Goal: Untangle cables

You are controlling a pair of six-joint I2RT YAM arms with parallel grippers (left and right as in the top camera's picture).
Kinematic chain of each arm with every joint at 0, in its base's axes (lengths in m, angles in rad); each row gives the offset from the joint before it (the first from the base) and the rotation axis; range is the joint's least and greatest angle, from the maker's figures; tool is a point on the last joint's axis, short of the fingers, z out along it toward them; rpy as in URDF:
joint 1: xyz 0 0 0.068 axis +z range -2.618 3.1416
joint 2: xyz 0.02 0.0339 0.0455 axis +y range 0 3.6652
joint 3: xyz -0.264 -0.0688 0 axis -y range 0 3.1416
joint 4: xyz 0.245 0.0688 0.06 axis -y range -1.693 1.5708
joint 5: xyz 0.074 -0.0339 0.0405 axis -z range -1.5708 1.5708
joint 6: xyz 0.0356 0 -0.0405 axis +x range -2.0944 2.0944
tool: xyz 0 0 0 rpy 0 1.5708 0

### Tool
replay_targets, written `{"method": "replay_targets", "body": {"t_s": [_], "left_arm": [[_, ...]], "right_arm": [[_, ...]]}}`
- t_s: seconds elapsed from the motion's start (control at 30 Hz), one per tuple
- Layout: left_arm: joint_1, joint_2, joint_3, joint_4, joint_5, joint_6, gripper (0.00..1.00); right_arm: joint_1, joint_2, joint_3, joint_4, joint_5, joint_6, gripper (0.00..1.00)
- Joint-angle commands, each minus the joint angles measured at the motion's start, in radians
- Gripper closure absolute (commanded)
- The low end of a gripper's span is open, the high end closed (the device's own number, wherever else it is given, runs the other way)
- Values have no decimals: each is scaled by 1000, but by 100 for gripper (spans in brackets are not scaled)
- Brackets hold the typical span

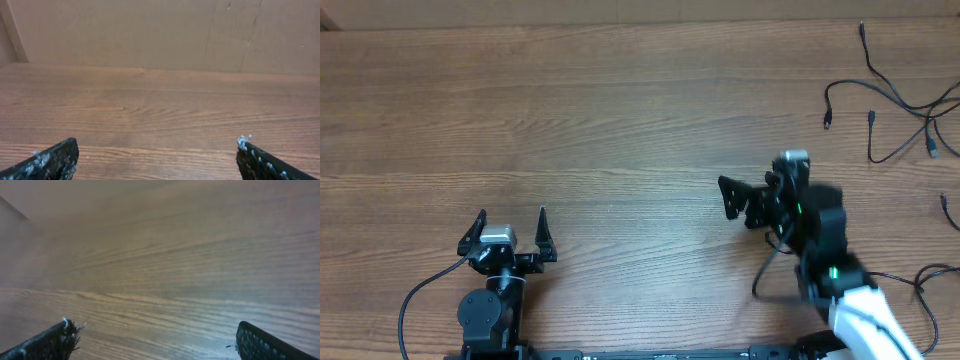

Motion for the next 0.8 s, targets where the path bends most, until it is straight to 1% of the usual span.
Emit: {"method": "replay_targets", "body": {"t_s": [0.0, 0.13, 0.2, 0.3, 0.5, 0.67, 0.77], "left_arm": [[-7, -10, -4, -1, -10, -5, 0], [-7, -10, -4, -1, -10, -5, 0], [-7, -9, -4, -1, -10, -5, 0], [-7, -9, -4, -1, -10, -5, 0], [-7, -9, -4, -1, -10, -5, 0], [-7, -9, -4, -1, -10, -5, 0], [-7, -9, -4, -1, -10, -5, 0]], "right_arm": [[3, -138, -183, 204, 8, -1, 0], [3, -273, -340, 402, 22, -1, 0], [2, -317, -337, 360, 47, -2, 0], [2, -352, -339, 360, 61, -29, 0], [-12, -442, -341, 336, 68, -32, 0], [-27, -598, -341, 206, 101, -38, 0], [-40, -686, -341, 113, 100, -72, 0]]}}
